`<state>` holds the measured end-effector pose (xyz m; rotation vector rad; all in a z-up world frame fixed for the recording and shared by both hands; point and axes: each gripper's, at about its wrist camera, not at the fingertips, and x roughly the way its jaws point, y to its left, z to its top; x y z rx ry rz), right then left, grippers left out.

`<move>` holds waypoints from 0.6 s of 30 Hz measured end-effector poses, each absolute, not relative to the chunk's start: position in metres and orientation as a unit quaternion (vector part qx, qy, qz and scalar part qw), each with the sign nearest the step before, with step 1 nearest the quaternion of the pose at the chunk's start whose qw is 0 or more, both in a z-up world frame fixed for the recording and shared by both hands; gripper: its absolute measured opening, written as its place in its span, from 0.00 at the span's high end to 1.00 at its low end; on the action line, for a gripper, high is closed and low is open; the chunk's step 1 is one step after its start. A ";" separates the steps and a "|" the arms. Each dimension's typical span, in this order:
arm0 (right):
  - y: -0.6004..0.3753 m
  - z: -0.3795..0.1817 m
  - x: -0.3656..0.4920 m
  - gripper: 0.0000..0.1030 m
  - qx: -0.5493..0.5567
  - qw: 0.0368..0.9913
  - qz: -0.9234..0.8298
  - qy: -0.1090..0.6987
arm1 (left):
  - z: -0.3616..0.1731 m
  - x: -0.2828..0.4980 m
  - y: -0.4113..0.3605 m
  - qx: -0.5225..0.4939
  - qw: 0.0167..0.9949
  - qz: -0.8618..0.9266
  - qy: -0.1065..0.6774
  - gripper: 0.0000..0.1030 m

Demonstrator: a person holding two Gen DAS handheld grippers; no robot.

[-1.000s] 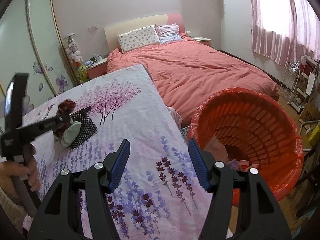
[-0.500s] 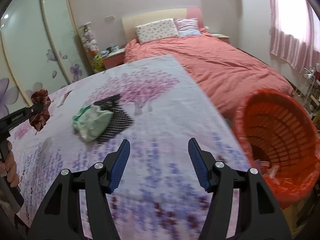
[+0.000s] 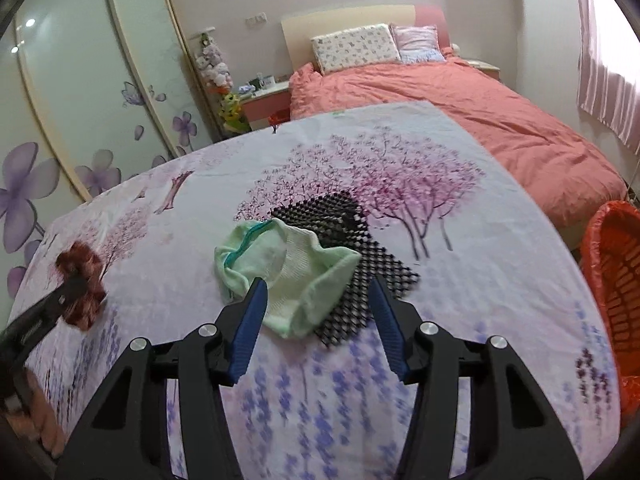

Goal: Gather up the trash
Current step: 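Grasp the light green cloth with the right tool and lift it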

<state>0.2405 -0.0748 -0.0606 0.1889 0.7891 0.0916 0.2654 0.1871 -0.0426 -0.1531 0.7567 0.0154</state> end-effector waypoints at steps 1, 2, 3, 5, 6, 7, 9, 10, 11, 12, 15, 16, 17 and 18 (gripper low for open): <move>-0.072 -0.065 0.247 0.52 0.090 0.915 0.037 0.391 | -0.043 0.264 0.189 -0.077 0.926 0.006 0.370 0.81; -0.071 -0.066 0.247 0.55 0.089 0.913 0.033 0.396 | -0.044 0.264 0.189 -0.078 0.926 0.005 0.370 0.81; -0.070 -0.069 0.250 0.57 0.089 0.911 0.028 0.401 | -0.044 0.263 0.190 -0.079 0.926 0.004 0.369 0.81; -0.071 -0.075 0.254 0.78 0.093 0.906 0.022 0.413 | -0.043 0.262 0.191 -0.079 0.926 0.002 0.368 0.81; -0.071 -0.077 0.254 0.87 0.094 0.904 0.022 0.417 | -0.043 0.262 0.191 -0.080 0.926 0.002 0.368 0.81; -0.072 -0.078 0.254 0.95 0.095 0.903 0.019 0.419 | -0.043 0.262 0.191 -0.081 0.926 0.001 0.368 0.81; -0.074 -0.076 0.249 0.96 0.097 0.905 0.021 0.414 | -0.042 0.262 0.191 -0.081 0.927 -0.001 0.367 0.80; -0.075 -0.073 0.247 0.96 0.099 0.907 0.024 0.409 | -0.041 0.262 0.191 -0.082 0.927 -0.001 0.366 0.81; -0.076 -0.068 0.244 0.96 0.100 0.910 0.025 0.400 | -0.041 0.261 0.192 -0.082 0.927 -0.001 0.365 0.81; -0.077 -0.064 0.243 0.96 0.100 0.913 0.027 0.394 | -0.040 0.261 0.191 -0.083 0.927 -0.001 0.365 0.81; -0.082 -0.047 0.238 0.97 0.107 0.922 0.034 0.370 | -0.036 0.260 0.191 -0.086 0.928 -0.003 0.363 0.81; -0.084 -0.041 0.236 0.97 0.112 0.925 0.037 0.362 | -0.034 0.259 0.189 -0.086 0.928 -0.004 0.362 0.81; -0.086 -0.035 0.233 0.97 0.116 0.927 0.039 0.353 | -0.033 0.259 0.188 -0.085 0.929 -0.005 0.361 0.81; -0.088 -0.030 0.231 0.97 0.117 0.930 0.040 0.346 | -0.031 0.258 0.186 -0.084 0.929 -0.006 0.360 0.81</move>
